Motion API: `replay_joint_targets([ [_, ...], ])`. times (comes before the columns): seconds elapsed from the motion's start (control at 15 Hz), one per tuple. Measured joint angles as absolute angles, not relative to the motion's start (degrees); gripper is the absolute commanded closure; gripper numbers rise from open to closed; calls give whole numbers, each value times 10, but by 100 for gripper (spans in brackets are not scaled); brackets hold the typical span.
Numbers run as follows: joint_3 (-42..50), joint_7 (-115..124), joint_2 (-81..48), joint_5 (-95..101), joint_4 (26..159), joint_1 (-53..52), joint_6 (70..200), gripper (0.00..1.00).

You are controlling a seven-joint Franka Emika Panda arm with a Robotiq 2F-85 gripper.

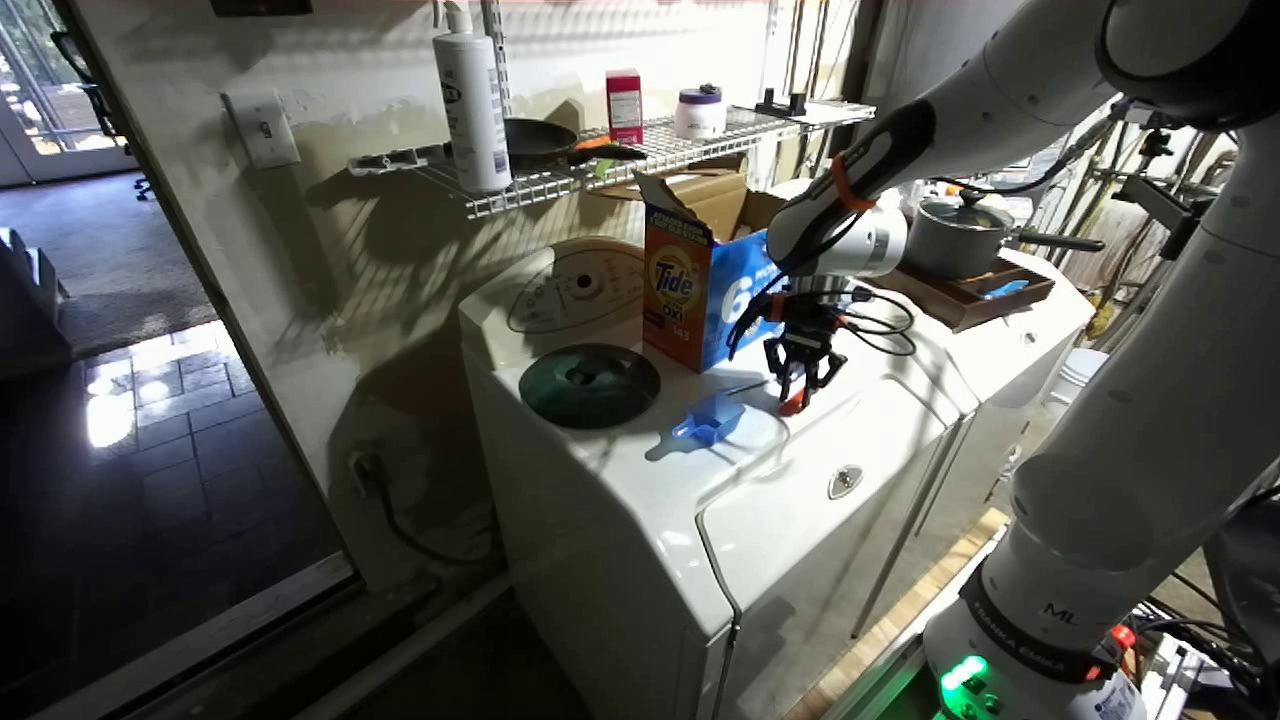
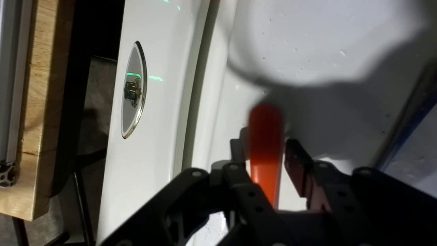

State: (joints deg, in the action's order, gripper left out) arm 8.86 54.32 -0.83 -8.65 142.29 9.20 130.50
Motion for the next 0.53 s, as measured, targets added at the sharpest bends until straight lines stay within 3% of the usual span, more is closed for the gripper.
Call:
replay_joint_targets([
  [0.27, 89, 544, -11, -86, 1422, 92, 1314, 3],
  [0.53, 89, 544, -9, -86, 1421, 92, 1337, 0],
])
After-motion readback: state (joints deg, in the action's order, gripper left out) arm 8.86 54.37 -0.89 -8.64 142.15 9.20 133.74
